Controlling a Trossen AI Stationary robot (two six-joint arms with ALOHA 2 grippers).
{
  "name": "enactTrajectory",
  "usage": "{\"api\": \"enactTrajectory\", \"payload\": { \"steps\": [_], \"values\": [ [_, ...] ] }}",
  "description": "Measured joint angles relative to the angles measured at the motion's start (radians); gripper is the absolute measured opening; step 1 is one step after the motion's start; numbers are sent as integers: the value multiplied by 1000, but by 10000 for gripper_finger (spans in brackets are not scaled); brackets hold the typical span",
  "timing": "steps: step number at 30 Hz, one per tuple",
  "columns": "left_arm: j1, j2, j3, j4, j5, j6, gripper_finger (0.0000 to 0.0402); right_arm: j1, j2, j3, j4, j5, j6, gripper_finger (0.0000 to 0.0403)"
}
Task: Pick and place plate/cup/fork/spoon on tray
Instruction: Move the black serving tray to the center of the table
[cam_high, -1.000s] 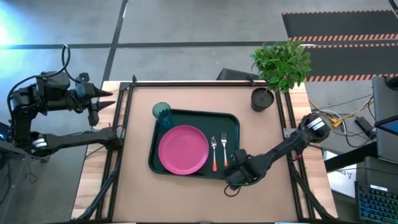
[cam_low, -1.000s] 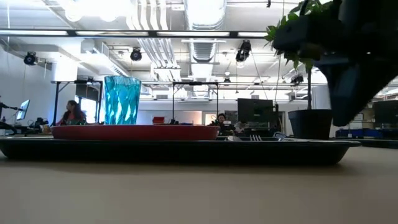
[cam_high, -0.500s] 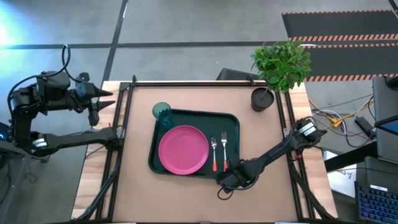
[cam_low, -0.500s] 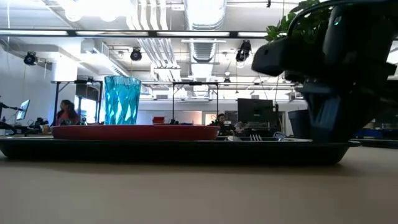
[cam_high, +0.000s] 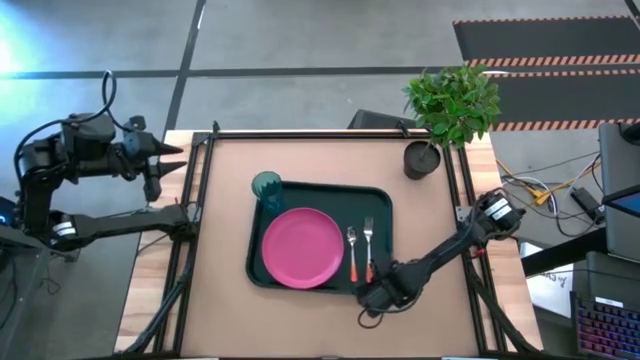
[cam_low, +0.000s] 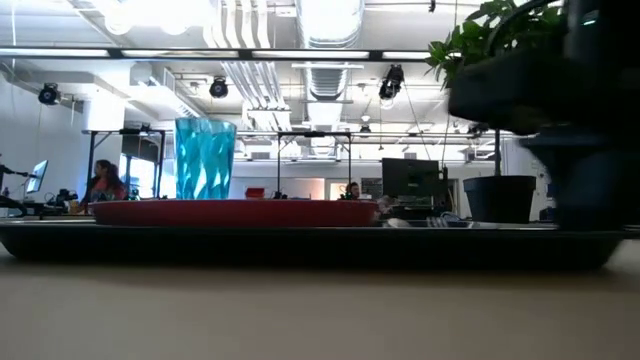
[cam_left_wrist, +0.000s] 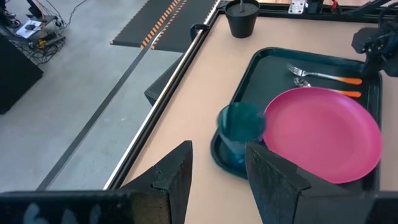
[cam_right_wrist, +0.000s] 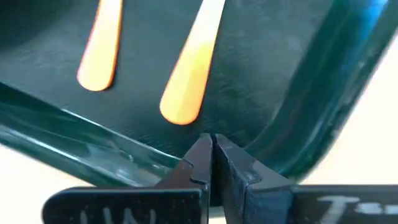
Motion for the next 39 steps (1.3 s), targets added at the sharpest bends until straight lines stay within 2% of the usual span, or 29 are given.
{"api": "enactTrajectory", "payload": {
  "steps": [5, 15, 18, 23, 28, 33, 36, 39],
  "values": [
    [0, 13, 0, 1, 0, 0, 131, 17, -22, -1, -99, -69, 33, 8],
    [0, 48, 0, 0, 0, 1, 130, 25, -31, 8, -113, -76, 29, 8],
    [0, 50, 0, -3, 0, 1, 126, 25, -51, 38, -140, -42, 8, 8],
    [0, 43, 0, -4, 0, 1, 118, 25, -101, 139, -299, 138, 6, 8],
    [0, 45, 0, -2, -13, -4, 118, 25, -153, 245, -373, 457, -62, 8],
    [0, 83, -8, 40, -177, 45, 111, 25, -189, 336, -310, 794, -285, 8],
    [0, 111, -25, 55, -212, 109, 77, 25, -201, 378, -224, 905, -454, 8],
    [0, 139, -53, 55, -212, 136, 18, 24, -204, 408, -135, 930, -617, 8]
  ]
}}
